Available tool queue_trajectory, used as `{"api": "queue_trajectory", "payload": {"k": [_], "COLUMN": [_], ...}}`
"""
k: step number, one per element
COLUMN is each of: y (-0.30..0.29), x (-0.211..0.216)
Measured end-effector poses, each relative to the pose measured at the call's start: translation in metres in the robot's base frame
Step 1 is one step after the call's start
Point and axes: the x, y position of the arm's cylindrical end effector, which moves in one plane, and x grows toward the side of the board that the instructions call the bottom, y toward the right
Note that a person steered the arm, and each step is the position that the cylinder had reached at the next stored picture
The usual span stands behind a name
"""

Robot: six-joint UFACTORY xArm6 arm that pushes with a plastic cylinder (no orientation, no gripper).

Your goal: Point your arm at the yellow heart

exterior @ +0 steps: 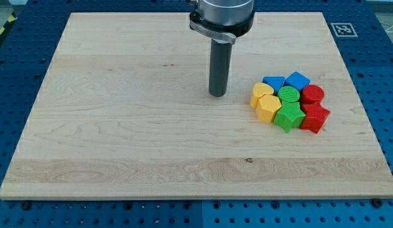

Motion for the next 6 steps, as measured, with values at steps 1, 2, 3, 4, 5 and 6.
{"api": "queue_trajectory", "payload": {"k": [1,2,3,4,5,6], "y": [0.000,0.001,0.009,0.020,0.032,0.052], "x": [-0.007,-0.017,-0.022,-0.022,-0.022,-0.022]}}
